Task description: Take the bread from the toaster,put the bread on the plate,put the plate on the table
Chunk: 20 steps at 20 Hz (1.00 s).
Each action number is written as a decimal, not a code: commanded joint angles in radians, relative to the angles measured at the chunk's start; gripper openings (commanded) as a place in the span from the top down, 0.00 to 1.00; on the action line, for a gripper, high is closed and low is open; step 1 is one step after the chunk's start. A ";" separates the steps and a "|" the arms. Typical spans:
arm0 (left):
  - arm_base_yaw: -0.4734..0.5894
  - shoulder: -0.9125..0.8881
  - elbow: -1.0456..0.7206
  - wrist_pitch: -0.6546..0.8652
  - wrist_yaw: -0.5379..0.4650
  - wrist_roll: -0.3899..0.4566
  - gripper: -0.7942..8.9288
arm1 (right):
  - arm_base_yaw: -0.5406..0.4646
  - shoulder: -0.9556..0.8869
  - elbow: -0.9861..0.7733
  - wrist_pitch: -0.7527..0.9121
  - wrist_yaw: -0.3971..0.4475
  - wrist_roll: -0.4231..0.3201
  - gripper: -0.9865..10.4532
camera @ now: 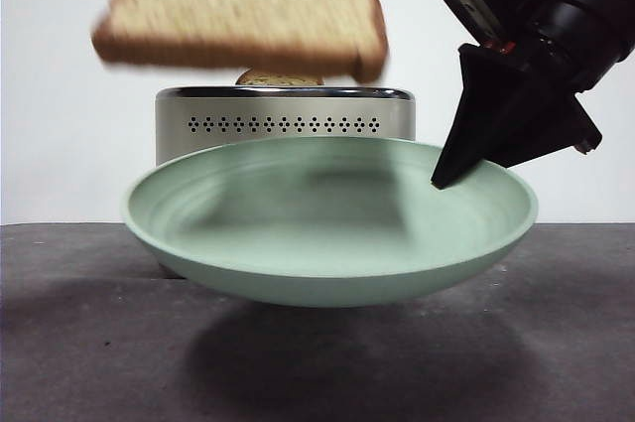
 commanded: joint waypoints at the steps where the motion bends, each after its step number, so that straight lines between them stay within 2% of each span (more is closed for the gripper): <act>1: -0.030 0.080 0.024 0.000 0.009 0.064 0.91 | 0.011 0.008 0.009 0.002 -0.006 0.020 0.91; 3: -0.043 0.133 0.024 0.001 0.008 0.094 0.91 | 0.011 0.008 0.009 0.003 -0.006 0.019 0.91; 9: -0.048 0.222 0.024 0.003 -0.020 0.106 0.91 | 0.011 0.008 0.009 0.003 -0.003 0.019 0.91; 16: -0.051 0.278 0.024 0.008 -0.063 0.103 0.69 | 0.011 0.008 0.009 0.003 -0.009 0.019 0.91; 20: -0.053 0.278 0.025 0.003 -0.063 0.053 0.61 | 0.011 0.008 0.009 -0.005 -0.020 0.019 0.91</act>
